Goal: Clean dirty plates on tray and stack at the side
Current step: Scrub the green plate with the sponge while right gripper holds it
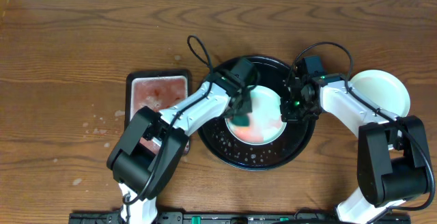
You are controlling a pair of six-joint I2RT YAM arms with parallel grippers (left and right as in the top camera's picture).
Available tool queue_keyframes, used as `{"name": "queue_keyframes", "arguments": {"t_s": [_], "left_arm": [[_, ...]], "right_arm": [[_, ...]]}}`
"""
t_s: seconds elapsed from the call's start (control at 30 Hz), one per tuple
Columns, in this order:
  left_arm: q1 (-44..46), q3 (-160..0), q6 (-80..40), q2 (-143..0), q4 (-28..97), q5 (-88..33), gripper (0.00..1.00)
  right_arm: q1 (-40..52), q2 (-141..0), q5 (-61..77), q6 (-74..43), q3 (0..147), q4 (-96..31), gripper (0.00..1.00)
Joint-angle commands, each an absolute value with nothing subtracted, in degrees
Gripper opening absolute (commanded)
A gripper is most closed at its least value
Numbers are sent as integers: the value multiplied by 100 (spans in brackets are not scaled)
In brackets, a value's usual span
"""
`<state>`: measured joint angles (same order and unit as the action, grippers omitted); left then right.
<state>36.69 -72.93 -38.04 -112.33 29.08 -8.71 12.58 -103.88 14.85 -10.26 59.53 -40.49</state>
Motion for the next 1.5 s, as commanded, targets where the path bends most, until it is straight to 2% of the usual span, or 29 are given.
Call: {"name": "queue_keyframes", "arguments": {"t_s": [0.0,0.1,0.3,0.47,0.57,0.73,0.93,1.07,1.17,1.47], "left_arm": [[3684,-7203,-4106,-11504,1925,-2475,7],[3896,-7203,-4237,-11605,1380,-3072,7],[4357,-7203,-4230,-11793,1374,-3087,8],[4215,-7203,-4204,-11839,1627,-2705,8],[4005,-7203,-4160,-11839,2058,-1929,8],[3791,-7253,-4051,-11834,3022,34,8],[3887,-7856,-3623,-11830,4268,2134,8],[4001,-8291,-3271,-11830,4713,2818,7],[4060,-8329,-3304,-11832,4674,2521,8],[4097,-8191,-3662,-12228,3229,-2016,8]], "right_arm": [[1247,-10545,884,-930,5876,-4091,1],[1247,-10545,886,-932,5876,-4099,1],[1247,-10545,886,-932,5876,-4106,1],[1247,-10545,886,-932,5876,-4178,1],[1247,-10545,886,-932,5876,-4182,1],[1247,-10545,884,-913,5876,-4189,1],[1247,-10545,884,-913,5876,-4202,1],[1247,-10545,882,-913,5876,-4202,1],[1247,-10545,882,-913,5876,-4204,1],[1247,-10545,882,-913,5876,-4204,1]]}}
